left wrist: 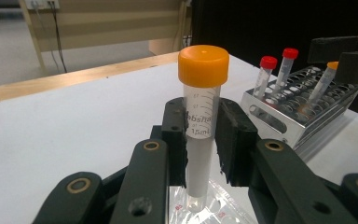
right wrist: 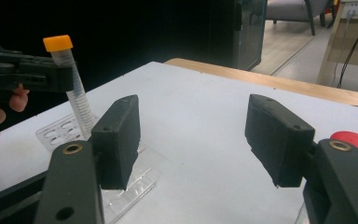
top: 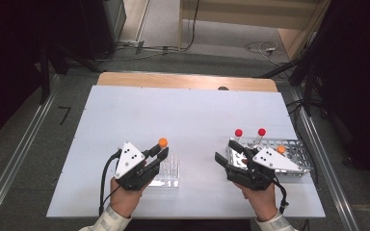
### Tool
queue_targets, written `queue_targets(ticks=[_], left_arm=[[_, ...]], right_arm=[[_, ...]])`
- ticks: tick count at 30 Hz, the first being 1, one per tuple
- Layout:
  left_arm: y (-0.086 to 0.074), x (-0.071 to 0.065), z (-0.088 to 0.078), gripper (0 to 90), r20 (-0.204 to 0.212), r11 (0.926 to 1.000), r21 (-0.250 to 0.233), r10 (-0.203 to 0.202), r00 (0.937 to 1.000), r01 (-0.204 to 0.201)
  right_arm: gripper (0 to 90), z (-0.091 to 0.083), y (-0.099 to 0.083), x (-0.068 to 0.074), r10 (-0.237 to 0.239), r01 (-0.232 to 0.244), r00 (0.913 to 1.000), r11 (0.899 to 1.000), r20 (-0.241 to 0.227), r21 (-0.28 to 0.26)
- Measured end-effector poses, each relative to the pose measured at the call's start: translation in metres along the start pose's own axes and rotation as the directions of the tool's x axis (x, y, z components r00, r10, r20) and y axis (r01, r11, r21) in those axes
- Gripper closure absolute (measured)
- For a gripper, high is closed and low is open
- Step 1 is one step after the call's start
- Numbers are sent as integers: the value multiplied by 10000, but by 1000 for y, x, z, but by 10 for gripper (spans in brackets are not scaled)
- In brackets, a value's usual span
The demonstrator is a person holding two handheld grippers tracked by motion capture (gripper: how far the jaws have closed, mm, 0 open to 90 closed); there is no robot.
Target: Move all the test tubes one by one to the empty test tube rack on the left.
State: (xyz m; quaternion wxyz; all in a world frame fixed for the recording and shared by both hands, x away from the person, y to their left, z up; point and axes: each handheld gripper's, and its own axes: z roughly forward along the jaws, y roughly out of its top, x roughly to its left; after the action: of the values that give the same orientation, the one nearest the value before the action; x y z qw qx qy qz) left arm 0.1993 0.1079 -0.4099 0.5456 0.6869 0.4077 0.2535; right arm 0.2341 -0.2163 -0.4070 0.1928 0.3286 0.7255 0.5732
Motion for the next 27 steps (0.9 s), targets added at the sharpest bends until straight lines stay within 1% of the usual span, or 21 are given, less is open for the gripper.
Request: queue_targets(ticks=[8, 11, 15, 22, 27], left_arm=[[-1, 6, -5, 751, -216, 10000, 31, 36, 9998, -36], [-2, 11, -6, 751, -470, 10000, 11, 10, 9989, -9], [-4, 16, -5, 751, -629, 10000, 18, -49, 9980, 50], [-7, 21, -3, 750, -809, 9999, 16, -121, 9967, 122], [-7, 20, 0, 750, -805, 10000, -13, -53, 9967, 52]], right_arm=[[339, -1, -1, -2, 41, -41, 10000, 10000, 63, 31], [339, -1, -2, -2, 34, -34, 10000, 10000, 78, 52], [339, -1, -2, -2, 26, -27, 10000, 10000, 93, 51], [339, -1, -2, -2, 53, -54, 9999, 10000, 118, 70], [340, 0, -3, -2, 36, -37, 9999, 10000, 102, 67]])
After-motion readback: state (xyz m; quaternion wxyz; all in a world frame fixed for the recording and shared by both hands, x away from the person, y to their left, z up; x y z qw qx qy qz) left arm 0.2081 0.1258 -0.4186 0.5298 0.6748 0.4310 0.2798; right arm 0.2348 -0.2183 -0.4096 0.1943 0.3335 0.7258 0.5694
